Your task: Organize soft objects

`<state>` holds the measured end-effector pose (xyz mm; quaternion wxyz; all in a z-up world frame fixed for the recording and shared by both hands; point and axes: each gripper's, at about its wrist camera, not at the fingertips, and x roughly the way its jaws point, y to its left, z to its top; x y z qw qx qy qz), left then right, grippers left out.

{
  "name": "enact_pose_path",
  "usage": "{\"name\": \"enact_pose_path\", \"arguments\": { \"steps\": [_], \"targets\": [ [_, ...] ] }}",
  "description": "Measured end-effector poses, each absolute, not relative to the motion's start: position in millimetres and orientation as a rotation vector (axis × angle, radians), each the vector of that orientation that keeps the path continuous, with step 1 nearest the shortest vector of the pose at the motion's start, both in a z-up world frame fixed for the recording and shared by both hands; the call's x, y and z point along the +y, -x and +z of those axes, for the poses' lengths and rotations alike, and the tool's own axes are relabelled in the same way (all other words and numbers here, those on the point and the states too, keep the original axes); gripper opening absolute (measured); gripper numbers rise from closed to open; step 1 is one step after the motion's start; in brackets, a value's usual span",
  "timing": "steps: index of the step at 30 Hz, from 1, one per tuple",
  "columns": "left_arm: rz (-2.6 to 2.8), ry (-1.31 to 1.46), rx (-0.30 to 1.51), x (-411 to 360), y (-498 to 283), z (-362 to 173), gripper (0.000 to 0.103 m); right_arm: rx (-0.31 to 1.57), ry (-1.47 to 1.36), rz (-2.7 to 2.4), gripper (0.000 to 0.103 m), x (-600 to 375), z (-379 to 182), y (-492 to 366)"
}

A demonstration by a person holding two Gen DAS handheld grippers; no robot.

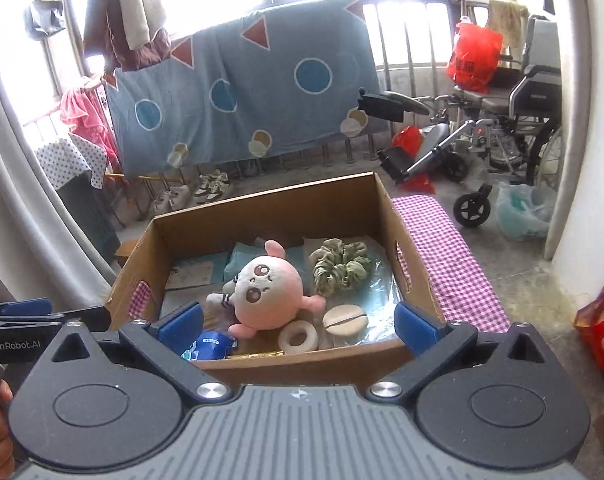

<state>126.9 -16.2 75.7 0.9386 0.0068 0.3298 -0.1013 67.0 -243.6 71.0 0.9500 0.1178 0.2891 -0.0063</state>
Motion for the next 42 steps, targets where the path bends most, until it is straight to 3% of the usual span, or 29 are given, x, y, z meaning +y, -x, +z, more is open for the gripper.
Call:
{"name": "enact_pose_path", "arguments": {
  "steps": [15,42],
  "targets": [
    [-0.083,0.006,0.807,-30,-134,63,0.103,0.701,-0.014,-0.097,0.103,-205,65,-98],
    [-0.066,-0.051,0.932,-38,-143,56,0.102,0.837,-0.092,-0.082,0.103,-219,47,-108]
  ]
}}
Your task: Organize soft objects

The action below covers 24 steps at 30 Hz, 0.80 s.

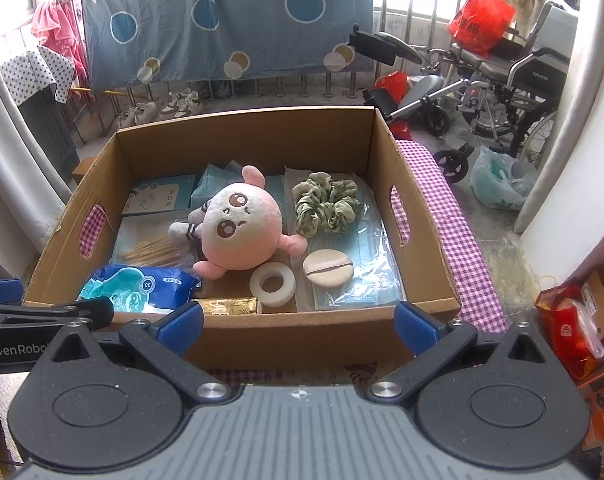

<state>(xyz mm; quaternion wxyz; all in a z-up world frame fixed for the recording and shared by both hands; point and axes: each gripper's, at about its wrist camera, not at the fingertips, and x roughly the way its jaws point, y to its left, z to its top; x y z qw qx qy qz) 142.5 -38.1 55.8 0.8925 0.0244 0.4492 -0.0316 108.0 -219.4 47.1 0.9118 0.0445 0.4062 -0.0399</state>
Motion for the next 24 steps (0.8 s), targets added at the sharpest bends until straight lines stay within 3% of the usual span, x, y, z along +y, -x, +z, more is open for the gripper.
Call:
{"name": "enact_pose_path", "arguments": {
  "steps": [24],
  "targets": [
    [-0.072,-0.050,0.967,-38.7,-143.6,52.4,0.102,0.852,-0.083,-0.089,0.103,-220.1,43.6,-107.5]
  ]
}}
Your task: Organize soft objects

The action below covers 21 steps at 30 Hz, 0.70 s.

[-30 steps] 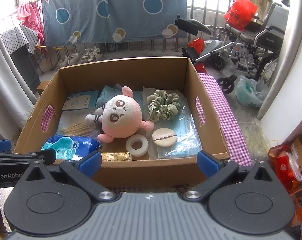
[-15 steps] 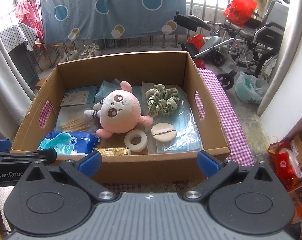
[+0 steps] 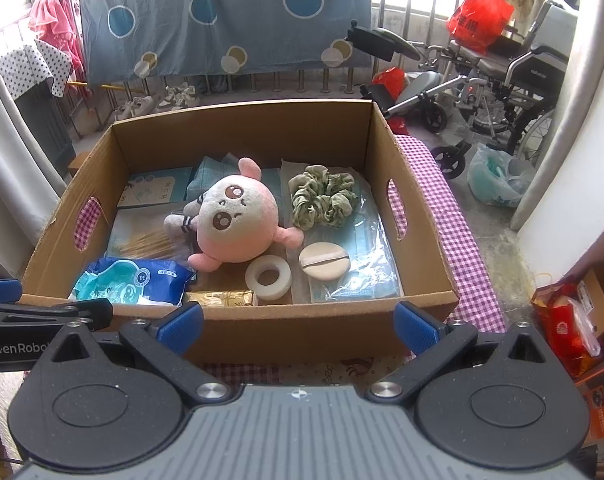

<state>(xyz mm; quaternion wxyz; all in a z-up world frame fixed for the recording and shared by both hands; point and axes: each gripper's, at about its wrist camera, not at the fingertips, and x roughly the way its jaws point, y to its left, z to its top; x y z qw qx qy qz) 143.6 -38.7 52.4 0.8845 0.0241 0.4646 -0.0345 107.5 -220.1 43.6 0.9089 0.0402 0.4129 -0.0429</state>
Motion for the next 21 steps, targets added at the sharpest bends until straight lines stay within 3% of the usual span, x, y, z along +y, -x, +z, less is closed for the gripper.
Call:
{"name": "enact_pose_path", "arguments": {
  "steps": [21],
  "targets": [
    [-0.075,-0.049,0.977,-39.0,-143.1,51.5,0.102,0.856,-0.076,-0.089,0.103,-221.5,42.1,-107.9]
  ]
}}
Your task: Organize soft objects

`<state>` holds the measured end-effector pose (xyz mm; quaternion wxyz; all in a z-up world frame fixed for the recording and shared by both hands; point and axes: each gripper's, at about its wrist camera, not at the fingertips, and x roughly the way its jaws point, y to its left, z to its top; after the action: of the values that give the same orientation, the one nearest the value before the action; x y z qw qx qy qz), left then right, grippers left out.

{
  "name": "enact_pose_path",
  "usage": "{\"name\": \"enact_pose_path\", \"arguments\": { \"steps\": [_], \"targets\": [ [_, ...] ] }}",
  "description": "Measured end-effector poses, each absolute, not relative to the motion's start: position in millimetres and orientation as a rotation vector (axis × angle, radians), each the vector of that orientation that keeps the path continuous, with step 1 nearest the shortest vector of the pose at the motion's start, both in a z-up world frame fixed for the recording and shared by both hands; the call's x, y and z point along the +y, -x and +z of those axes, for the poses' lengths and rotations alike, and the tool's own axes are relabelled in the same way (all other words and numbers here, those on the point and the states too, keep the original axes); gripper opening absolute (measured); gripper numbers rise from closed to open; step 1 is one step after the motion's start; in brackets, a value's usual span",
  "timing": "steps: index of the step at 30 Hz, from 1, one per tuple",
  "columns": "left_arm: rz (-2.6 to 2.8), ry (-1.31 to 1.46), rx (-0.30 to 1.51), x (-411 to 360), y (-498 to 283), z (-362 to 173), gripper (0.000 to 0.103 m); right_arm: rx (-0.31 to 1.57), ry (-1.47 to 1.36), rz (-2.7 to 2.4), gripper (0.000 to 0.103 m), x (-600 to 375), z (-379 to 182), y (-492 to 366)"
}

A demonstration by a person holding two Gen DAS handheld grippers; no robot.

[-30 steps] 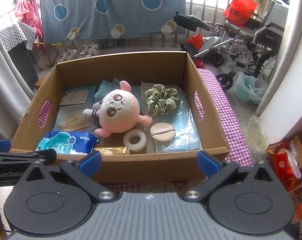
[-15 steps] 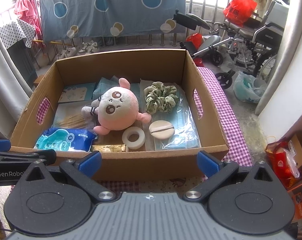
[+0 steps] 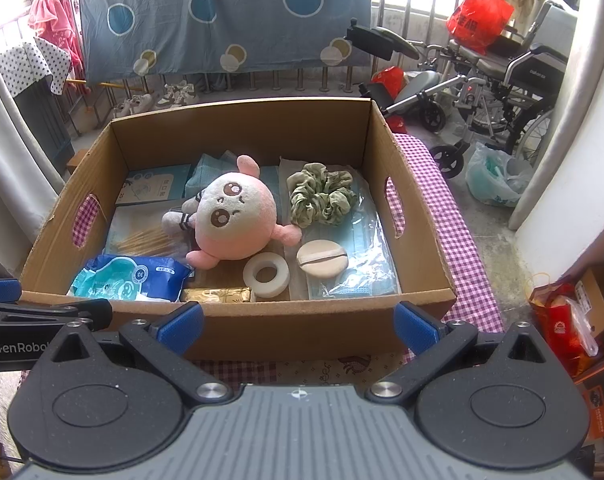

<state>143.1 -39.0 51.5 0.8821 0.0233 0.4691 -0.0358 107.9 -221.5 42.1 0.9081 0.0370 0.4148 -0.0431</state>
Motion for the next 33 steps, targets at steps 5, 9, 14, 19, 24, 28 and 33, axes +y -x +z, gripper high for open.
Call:
{"name": "enact_pose_path", "arguments": {
  "steps": [5,9,14,19,24,28,33],
  "targets": [
    [-0.074,-0.050,0.978,-39.3,-142.1,51.0,0.102,0.856,-0.076,-0.089,0.103,-221.8,42.0,-107.6],
    [-0.074,-0.051,0.978,-39.4,-141.7,51.1,0.102,0.855,-0.072,-0.091,0.103,-221.7,41.8,-106.5],
    [-0.074,-0.050,0.978,-39.3,-141.8,50.9,0.102,0.855,-0.075,-0.090,0.103,-222.0,41.6,-105.9],
    [-0.075,-0.050,0.980,-39.4,-141.5,50.6,0.102,0.856,-0.075,-0.090,0.103,-222.1,41.6,-106.3],
    [-0.075,-0.050,0.981,-39.5,-140.6,50.1,0.102,0.856,-0.074,-0.090,0.103,-221.9,41.6,-106.2],
    [-0.075,-0.050,0.982,-39.5,-140.8,50.1,0.102,0.857,-0.075,-0.090,0.103,-221.9,41.2,-105.9],
    [-0.075,-0.051,0.981,-39.3,-140.4,49.9,0.102,0.858,-0.074,-0.090,0.103,-221.8,41.5,-106.1]
  ]
}}
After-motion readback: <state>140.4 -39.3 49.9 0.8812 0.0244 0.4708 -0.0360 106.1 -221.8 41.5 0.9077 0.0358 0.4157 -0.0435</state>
